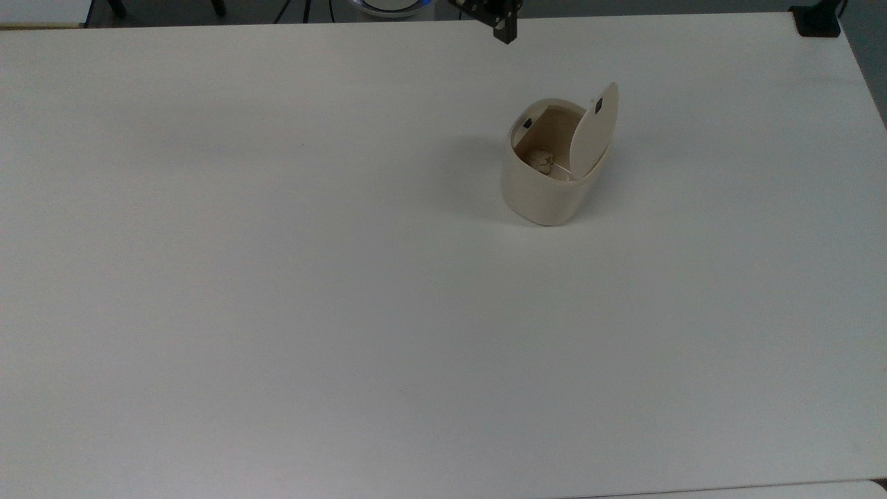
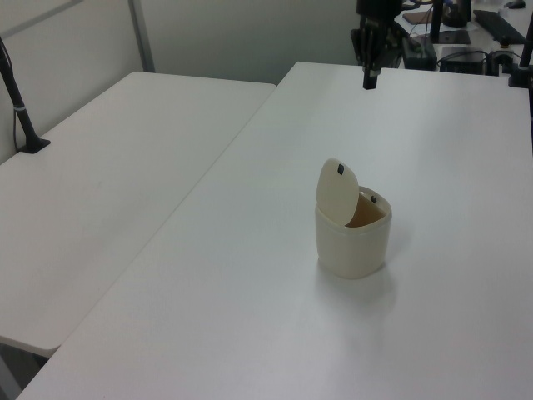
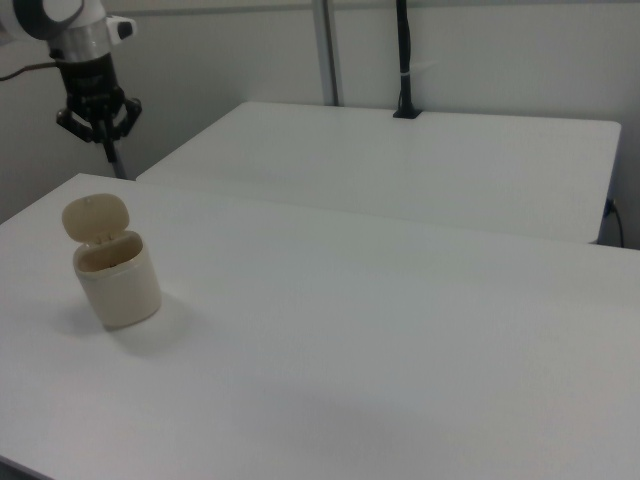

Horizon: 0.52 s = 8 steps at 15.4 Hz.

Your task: Close the trash bin

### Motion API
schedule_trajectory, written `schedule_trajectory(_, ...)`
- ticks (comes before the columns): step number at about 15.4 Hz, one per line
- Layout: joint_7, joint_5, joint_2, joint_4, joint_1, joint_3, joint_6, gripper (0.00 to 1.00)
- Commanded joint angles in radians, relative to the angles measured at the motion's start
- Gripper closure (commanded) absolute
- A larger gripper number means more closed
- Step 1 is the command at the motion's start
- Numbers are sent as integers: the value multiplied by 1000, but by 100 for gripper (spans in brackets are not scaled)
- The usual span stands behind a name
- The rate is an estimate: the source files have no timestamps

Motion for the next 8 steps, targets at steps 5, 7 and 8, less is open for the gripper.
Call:
schedule_trajectory(5, 9, 10, 83, 16, 120, -14, 130, 100)
schedule_trajectory(7, 25, 8, 97, 14, 140, -14, 159, 100)
schedule_trajectory(8, 32, 8, 116, 14, 145, -14, 172, 100)
